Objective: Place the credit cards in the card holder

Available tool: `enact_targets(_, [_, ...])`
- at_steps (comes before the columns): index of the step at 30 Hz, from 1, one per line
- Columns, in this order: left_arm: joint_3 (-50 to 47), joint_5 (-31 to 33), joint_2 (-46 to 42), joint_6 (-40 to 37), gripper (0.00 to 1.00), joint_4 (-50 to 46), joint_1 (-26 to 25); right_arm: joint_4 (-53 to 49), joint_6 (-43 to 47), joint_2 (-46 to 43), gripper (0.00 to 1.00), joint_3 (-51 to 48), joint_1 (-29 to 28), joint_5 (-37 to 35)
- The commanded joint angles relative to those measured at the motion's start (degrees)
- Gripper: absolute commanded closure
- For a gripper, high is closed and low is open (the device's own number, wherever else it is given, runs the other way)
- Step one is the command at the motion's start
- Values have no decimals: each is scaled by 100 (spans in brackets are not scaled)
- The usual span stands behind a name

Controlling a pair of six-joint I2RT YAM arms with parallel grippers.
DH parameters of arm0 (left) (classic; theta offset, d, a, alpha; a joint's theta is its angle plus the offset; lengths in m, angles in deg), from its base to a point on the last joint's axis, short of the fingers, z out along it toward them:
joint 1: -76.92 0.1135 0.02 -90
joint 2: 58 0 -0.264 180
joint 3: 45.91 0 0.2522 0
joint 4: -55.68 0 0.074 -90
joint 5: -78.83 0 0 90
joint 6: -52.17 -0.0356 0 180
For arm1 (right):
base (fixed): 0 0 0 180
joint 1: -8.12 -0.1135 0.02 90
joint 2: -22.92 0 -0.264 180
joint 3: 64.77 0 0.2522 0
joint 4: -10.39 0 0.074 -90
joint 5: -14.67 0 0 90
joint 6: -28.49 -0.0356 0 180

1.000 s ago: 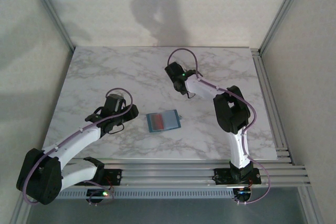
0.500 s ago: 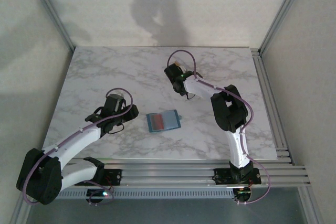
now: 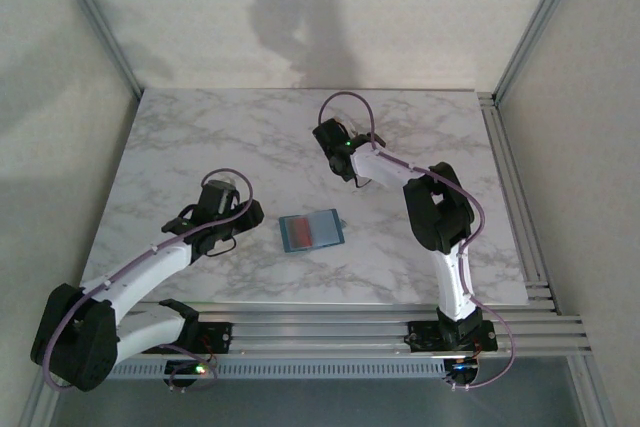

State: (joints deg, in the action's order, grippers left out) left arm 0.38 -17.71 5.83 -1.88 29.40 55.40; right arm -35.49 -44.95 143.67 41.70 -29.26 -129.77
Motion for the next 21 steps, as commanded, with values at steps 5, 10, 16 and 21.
enact_targets(5, [-124,123,-101,-26,39,44,60,76,6,-235,66,-55,-14,-237])
enact_targets(10, [-89,171,-123,-20,39,-48,60,70,-1,-280,70,-79,-49,-242])
enact_targets(16, [-54,187,-114,-35,39,-90,60,40,-38,-324,75,-148,-102,-216])
enact_targets(21, [-120,162,-122,-25,39,12,60,21,-89,-349,80,-215,-154,-205])
